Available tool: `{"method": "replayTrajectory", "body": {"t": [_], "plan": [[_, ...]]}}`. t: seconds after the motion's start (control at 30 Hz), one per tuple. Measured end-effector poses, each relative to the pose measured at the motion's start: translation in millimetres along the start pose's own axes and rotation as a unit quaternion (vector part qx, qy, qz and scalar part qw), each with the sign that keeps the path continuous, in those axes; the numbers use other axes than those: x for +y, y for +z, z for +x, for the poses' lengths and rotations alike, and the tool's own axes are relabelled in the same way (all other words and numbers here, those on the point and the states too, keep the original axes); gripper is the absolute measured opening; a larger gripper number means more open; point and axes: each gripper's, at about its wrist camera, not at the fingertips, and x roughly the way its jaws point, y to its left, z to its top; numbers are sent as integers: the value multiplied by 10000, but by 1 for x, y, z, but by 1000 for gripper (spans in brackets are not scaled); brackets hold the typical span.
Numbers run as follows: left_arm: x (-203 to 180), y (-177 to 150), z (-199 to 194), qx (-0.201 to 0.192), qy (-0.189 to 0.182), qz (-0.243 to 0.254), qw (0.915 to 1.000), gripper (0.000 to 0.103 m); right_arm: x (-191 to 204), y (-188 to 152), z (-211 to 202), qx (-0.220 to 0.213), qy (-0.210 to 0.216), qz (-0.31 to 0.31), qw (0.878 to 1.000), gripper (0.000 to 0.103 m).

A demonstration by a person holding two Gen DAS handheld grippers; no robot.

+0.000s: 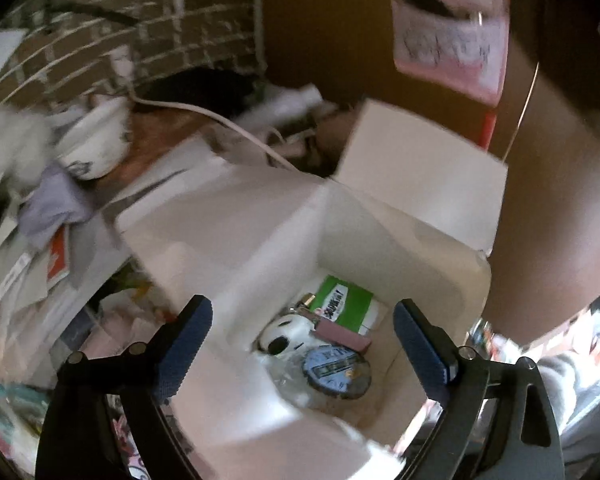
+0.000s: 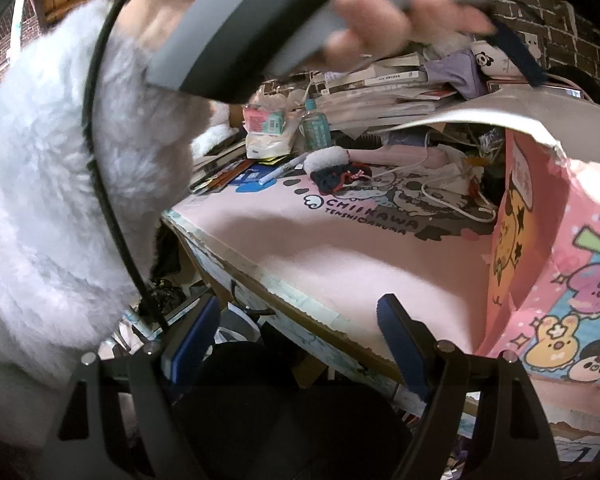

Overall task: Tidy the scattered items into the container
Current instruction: 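Lower the panda plush into the box and open the left gripper, then move the left gripper back to the white fluffy scrunchie with red glasses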

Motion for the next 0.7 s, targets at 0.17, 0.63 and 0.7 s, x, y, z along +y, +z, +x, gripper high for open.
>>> {"method": "replayTrajectory", "body": {"t": [0.17,0.63,0.7], "plan": [[44,-38,-59,-1044,126,-703,9920,97,-2,0,2,17,-3,17,10000,78],[143,-166,-87,-1552,1413,-2211,9524,103,10,8,19,3,92,-67,9999,78],[154,-179,-76,-1455,1489,-2319,9502,103,10,7,19,22,72,-95,9999,78]]}}
